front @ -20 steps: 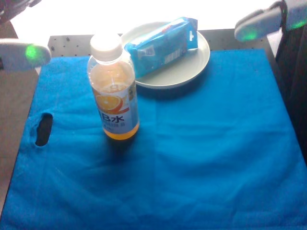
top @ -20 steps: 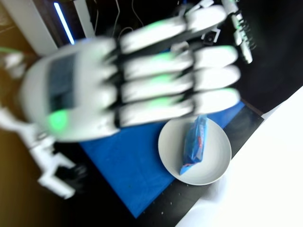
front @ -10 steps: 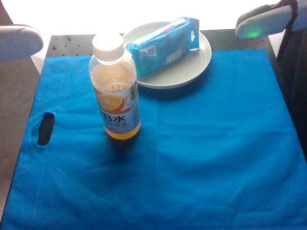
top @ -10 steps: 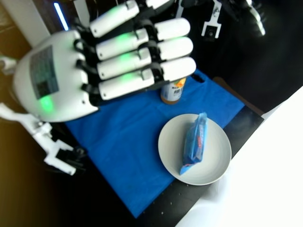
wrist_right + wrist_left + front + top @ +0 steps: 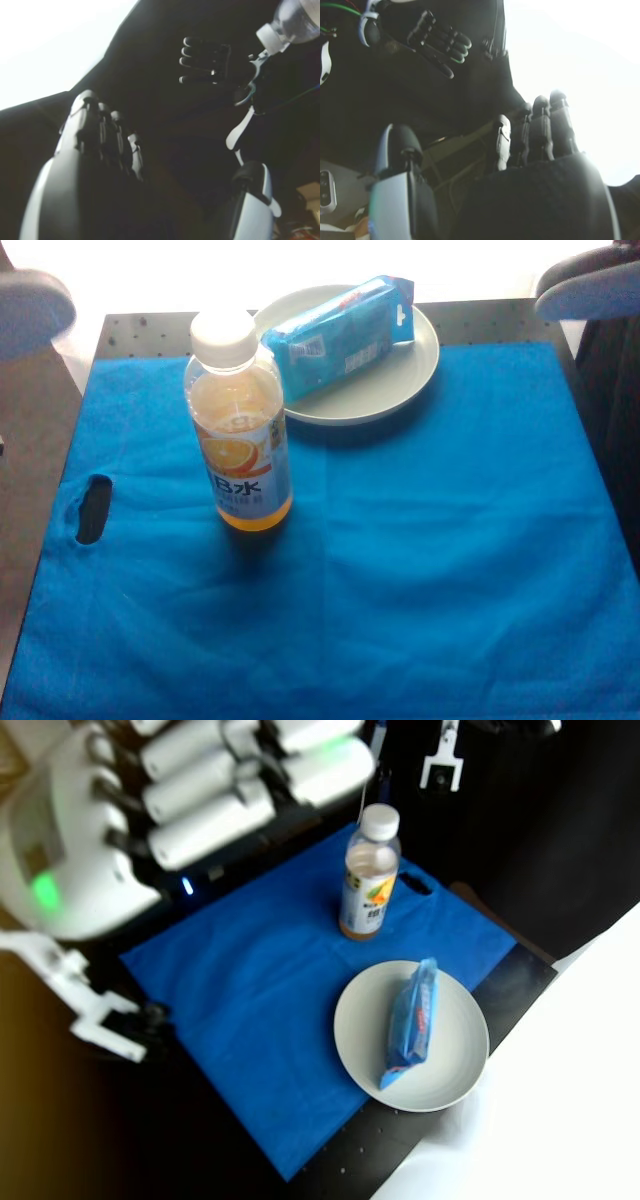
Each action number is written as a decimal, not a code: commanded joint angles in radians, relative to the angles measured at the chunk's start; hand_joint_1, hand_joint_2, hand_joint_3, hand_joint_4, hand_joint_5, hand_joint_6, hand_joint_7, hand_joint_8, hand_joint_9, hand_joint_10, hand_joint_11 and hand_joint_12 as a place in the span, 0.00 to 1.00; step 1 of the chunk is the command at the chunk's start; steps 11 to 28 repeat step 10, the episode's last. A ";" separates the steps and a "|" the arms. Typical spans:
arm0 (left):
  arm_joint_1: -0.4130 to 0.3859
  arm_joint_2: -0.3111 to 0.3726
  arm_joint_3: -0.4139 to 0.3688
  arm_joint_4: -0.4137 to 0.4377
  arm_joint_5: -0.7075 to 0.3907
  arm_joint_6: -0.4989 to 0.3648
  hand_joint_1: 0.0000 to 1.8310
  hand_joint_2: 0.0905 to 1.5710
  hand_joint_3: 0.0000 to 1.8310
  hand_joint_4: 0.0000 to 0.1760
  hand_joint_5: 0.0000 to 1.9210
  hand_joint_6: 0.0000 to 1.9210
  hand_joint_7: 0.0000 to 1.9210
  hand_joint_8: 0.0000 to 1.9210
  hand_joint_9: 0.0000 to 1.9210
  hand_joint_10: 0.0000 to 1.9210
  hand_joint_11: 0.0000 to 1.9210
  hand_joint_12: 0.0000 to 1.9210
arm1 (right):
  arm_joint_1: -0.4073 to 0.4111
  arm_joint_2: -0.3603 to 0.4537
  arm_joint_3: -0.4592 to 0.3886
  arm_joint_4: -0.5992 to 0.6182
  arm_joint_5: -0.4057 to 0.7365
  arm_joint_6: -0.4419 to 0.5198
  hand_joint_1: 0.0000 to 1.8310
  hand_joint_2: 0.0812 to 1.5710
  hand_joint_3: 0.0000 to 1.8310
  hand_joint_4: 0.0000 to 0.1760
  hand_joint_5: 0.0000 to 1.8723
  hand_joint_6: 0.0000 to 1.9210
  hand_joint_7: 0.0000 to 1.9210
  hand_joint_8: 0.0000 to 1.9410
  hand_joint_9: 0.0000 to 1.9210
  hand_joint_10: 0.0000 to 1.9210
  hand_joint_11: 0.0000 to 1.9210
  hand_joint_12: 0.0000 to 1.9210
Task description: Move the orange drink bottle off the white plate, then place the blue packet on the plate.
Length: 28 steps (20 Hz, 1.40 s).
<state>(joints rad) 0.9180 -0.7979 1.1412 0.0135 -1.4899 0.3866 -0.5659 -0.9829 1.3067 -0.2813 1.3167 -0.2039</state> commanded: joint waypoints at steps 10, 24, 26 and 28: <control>0.017 0.015 -0.036 -0.068 -0.242 0.047 0.50 0.49 0.00 0.58 0.13 0.00 0.04 0.00 0.00 0.00 0.00 0.00 | -0.074 0.043 -0.066 0.151 0.323 -0.028 0.28 0.52 0.00 0.64 0.02 0.00 0.09 0.00 0.07 0.00 0.04 0.07; 0.017 0.015 -0.036 -0.068 -0.242 0.047 0.50 0.49 0.00 0.58 0.13 0.00 0.04 0.00 0.00 0.00 0.00 0.00 | -0.074 0.043 -0.066 0.151 0.323 -0.028 0.28 0.52 0.00 0.64 0.02 0.00 0.09 0.00 0.07 0.00 0.04 0.07; 0.017 0.015 -0.036 -0.068 -0.242 0.047 0.50 0.49 0.00 0.58 0.13 0.00 0.04 0.00 0.00 0.00 0.00 0.00 | -0.074 0.043 -0.066 0.151 0.323 -0.028 0.28 0.52 0.00 0.64 0.02 0.00 0.09 0.00 0.07 0.00 0.04 0.07; 0.017 0.015 -0.036 -0.068 -0.242 0.047 0.50 0.49 0.00 0.58 0.13 0.00 0.04 0.00 0.00 0.00 0.00 0.00 | -0.074 0.043 -0.066 0.151 0.323 -0.028 0.28 0.52 0.00 0.64 0.02 0.00 0.09 0.00 0.07 0.00 0.04 0.07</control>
